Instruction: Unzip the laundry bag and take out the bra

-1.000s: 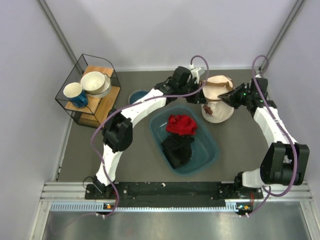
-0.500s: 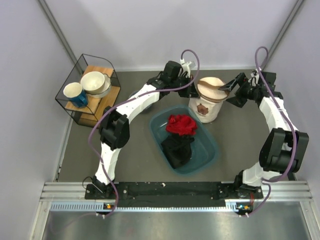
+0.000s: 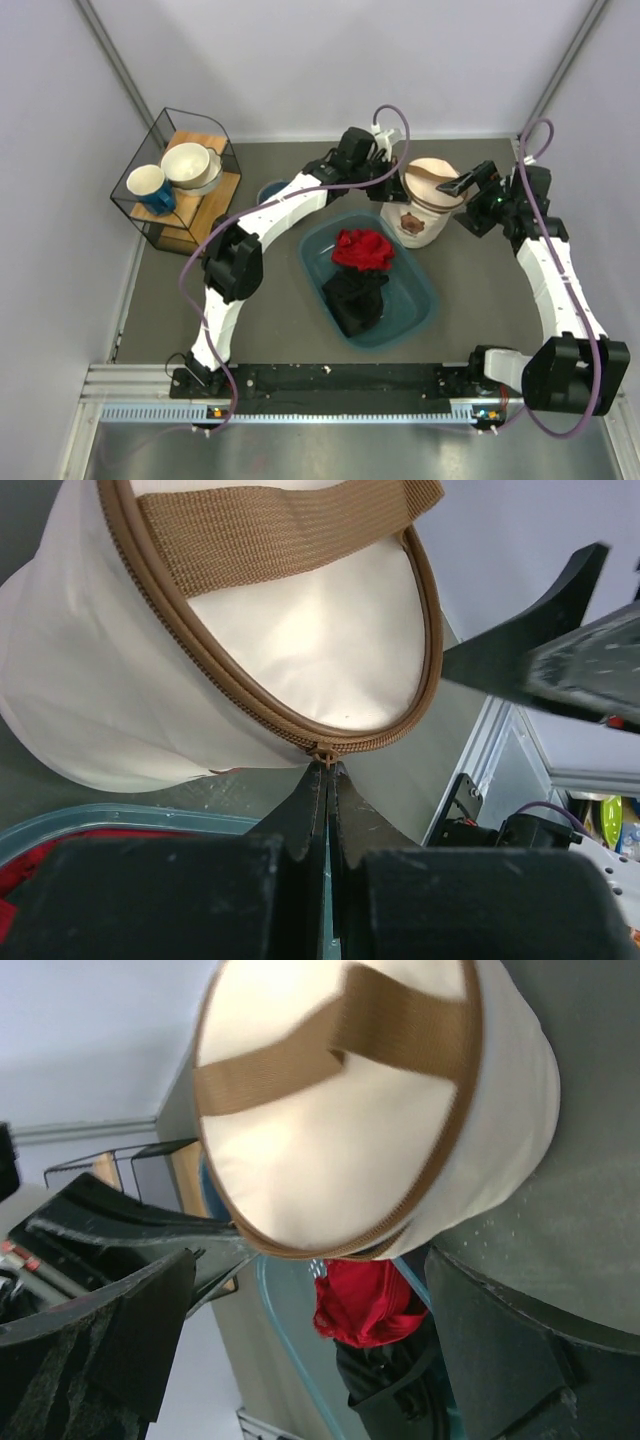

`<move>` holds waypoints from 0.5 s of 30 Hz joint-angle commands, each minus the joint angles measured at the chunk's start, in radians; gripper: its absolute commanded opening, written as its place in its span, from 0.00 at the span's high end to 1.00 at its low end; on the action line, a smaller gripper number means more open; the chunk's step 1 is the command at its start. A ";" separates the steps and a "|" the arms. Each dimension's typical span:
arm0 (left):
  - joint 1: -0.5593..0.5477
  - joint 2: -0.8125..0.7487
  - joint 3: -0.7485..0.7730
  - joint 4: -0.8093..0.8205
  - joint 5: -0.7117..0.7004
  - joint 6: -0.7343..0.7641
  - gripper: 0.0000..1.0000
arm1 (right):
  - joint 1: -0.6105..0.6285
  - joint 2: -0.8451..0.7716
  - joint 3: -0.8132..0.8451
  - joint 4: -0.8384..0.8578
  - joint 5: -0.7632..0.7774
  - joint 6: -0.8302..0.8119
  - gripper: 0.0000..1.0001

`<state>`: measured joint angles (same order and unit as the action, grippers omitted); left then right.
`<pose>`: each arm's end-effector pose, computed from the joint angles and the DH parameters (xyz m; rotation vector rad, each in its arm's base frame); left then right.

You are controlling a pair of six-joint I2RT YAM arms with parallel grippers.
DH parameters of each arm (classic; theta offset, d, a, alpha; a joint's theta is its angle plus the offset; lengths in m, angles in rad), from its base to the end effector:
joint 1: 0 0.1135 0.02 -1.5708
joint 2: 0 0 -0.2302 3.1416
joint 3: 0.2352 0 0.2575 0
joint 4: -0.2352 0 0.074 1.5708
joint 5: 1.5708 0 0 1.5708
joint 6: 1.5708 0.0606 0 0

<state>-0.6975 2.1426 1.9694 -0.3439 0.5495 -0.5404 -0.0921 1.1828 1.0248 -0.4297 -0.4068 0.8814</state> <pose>0.3712 -0.3524 0.2609 0.5457 2.2198 -1.2792 0.2985 -0.0035 0.2746 0.8246 2.0840 0.8827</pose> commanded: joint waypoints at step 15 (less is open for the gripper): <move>-0.091 -0.049 -0.003 0.083 0.007 -0.043 1.00 | 0.114 0.023 -0.149 0.250 0.218 0.381 0.17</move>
<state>-0.7723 2.1426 1.9690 -0.3344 0.5346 -0.5671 -0.0063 1.1732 0.8879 -0.2962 -0.2485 1.1961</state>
